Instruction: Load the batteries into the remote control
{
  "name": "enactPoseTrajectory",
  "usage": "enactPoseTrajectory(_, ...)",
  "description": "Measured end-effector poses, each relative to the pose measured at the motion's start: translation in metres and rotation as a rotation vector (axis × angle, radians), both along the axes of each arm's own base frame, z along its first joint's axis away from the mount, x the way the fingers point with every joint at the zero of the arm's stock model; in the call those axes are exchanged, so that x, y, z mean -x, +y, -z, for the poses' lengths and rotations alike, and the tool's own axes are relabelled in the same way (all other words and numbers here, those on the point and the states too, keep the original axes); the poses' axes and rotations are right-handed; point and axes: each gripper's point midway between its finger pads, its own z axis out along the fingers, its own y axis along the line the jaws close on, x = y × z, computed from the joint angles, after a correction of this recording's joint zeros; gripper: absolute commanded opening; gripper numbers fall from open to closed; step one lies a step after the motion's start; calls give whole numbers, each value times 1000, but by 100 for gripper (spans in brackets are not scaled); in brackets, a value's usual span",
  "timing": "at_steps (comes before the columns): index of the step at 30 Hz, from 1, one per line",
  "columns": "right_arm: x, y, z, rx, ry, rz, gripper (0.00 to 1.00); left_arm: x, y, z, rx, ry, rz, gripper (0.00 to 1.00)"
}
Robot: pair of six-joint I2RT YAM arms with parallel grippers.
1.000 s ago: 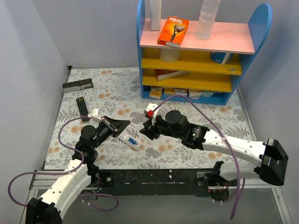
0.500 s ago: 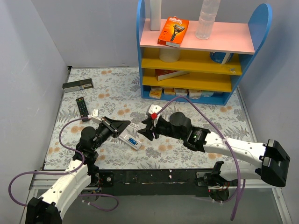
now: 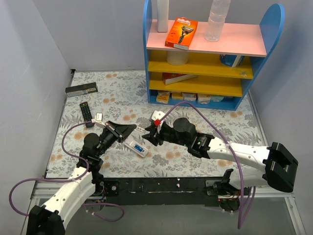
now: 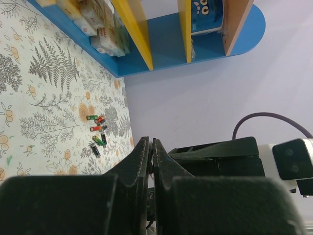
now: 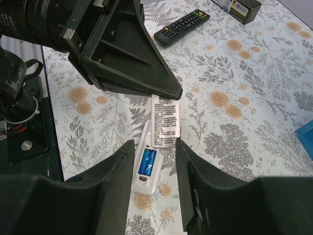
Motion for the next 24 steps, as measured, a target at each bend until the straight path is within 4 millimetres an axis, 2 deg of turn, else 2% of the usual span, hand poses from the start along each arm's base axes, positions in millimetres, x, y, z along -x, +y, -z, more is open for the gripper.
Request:
enactPoseTrajectory(6,-4,2,-4,-18,-12,15,41,0,-1,0,0,0,4,0)
enactPoseTrajectory(15,-8,6,5,-5,-9,23,38,-2,-2,6,-8,19,7,0)
enactPoseTrajectory(24,-12,7,9,4,-16,42,40,-2,-2,7,-10,25,7,0)
